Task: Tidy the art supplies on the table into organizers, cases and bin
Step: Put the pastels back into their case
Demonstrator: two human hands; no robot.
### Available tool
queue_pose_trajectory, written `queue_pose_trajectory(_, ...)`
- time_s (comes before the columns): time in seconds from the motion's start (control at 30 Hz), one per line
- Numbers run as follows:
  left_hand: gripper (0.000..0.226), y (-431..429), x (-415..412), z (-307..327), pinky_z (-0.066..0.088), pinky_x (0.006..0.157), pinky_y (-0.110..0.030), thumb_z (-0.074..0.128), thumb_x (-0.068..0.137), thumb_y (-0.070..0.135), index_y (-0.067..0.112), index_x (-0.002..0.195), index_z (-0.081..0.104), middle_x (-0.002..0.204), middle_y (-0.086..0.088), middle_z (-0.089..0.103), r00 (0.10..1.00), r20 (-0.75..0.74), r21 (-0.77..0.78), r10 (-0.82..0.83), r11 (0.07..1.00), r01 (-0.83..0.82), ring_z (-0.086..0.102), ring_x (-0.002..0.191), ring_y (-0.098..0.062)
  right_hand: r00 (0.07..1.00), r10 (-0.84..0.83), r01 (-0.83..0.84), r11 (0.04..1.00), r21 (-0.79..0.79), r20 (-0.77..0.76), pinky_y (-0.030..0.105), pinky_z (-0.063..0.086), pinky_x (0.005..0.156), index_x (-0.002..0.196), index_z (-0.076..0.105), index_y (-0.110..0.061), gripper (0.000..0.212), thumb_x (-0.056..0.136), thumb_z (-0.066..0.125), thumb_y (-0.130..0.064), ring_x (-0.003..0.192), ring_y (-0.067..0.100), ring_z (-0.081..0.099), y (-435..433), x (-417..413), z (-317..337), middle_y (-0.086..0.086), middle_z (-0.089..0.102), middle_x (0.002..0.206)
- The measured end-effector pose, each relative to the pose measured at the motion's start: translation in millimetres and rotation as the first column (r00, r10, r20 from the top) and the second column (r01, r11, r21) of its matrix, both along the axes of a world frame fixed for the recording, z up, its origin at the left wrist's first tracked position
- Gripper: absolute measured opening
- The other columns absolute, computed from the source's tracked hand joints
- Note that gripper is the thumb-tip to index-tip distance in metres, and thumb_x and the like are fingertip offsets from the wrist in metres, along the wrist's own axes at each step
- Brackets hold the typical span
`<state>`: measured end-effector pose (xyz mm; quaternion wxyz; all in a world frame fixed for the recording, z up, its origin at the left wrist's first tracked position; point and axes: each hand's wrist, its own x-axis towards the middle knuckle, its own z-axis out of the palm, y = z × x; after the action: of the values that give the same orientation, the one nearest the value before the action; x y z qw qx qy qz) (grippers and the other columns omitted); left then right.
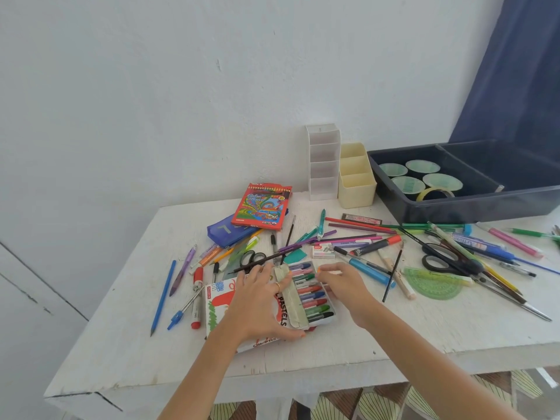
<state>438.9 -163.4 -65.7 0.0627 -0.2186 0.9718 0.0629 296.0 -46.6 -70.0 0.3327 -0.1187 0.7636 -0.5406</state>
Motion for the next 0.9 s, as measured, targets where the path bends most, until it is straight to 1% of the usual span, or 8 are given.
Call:
queue_pose_trajectory(0.17,0.109,11,-14,8,-0.001,0.116,-0.045,0.058,0.058,0.083,0.043,0.147,0.008,0.158,-0.003,-0.003,0.993,-0.119,0.021,0.021,1.0,-0.018,-0.004,0.145,-0.022,0.999,-0.004,-0.001,0.988,-0.153,-0.034,0.028,0.054,0.067,0.091,0.07,-0.008,0.021,0.094,0.052,-0.017,0.074,0.017,0.067,7,8,8,0.007,0.071,0.084)
queue_pose_trajectory(0.3,0.114,23,-33,19,0.012,0.116,-0.043,0.06,0.052,0.082,0.04,0.147,0.015,0.156,-0.003,0.011,0.949,-0.306,0.092,0.069,0.995,-0.042,0.006,0.142,-0.02,0.997,0.046,-0.058,0.968,-0.242,-0.055,0.026,0.051,0.062,0.09,0.071,-0.01,0.025,0.095,0.051,-0.023,0.077,0.018,0.065,8,14,24,0.012,0.07,0.09)
queue_pose_trajectory(0.4,0.119,32,-43,21,0.024,0.111,-0.042,0.044,0.042,0.087,0.036,0.147,0.021,0.148,-0.002,0.026,0.851,-0.492,0.145,0.184,0.981,-0.128,0.019,0.136,-0.019,0.976,0.166,-0.199,0.94,-0.277,-0.139,0.017,0.05,0.064,0.111,0.066,-0.024,0.022,0.092,0.056,-0.024,0.09,0.01,0.063,15,8,39,0.001,0.066,0.103)
queue_pose_trajectory(0.5,0.112,41,-55,17,0.036,0.103,-0.047,0.047,0.047,0.072,0.033,0.148,0.019,0.142,-0.009,0.035,0.714,-0.641,0.213,0.279,0.96,-0.184,0.031,0.132,-0.027,0.853,0.31,-0.371,0.926,-0.07,-0.421,0.017,0.045,0.078,0.132,0.05,-0.029,0.056,0.081,0.069,-0.018,0.106,0.007,0.052,25,2,54,-0.01,0.054,0.12)
queue_pose_trajectory(0.57,0.109,47,-61,19,0.036,0.102,-0.046,0.054,0.05,0.059,0.034,0.148,0.012,0.139,-0.011,0.037,0.621,-0.698,0.318,0.357,0.931,-0.179,0.034,0.129,-0.029,0.728,0.299,-0.369,0.929,0.015,-0.616,0.012,0.041,0.079,0.134,0.048,-0.027,0.059,0.079,0.069,-0.014,0.102,-0.001,0.048,25,-1,62,-0.018,0.05,0.114)
queue_pose_trajectory(0.7,0.123,44,-62,25,0.034,0.098,-0.037,0.061,0.042,0.077,0.045,0.144,0.001,0.13,-0.004,0.039,0.514,-0.752,0.414,0.413,0.903,-0.12,0.036,0.12,-0.02,0.732,0.281,-0.378,0.925,-0.027,-0.621,0.009,0.05,0.066,0.129,0.055,-0.025,0.049,0.085,0.062,-0.004,0.092,-0.003,0.056,23,-17,77,-0.02,0.053,0.102)
queue_pose_trajectory(0.8,0.104,31,-58,26,0.035,0.102,-0.035,0.065,0.055,0.075,0.055,0.139,0.007,0.126,0.012,0.039,0.411,-0.805,0.478,0.428,0.878,0.021,0.035,0.124,-0.011,0.68,0.319,-0.442,0.897,-0.022,-0.66,0.005,0.047,0.07,0.131,0.054,-0.024,0.05,0.087,0.06,-0.001,0.094,-0.006,0.053,23,-30,86,-0.013,0.054,0.116)
queue_pose_trajectory(0.9,0.067,21,-52,31,0.05,0.094,-0.038,0.068,0.078,0.048,0.042,0.136,0.035,0.128,0.021,0.045,0.337,-0.779,0.612,0.529,0.758,0.225,0.047,0.122,-0.006,0.665,0.373,-0.516,0.856,-0.037,-0.647,0.006,0.047,0.075,0.13,0.055,-0.025,0.053,0.085,0.061,0.003,0.098,-0.013,0.053,23,-40,93,-0.023,0.052,0.113)
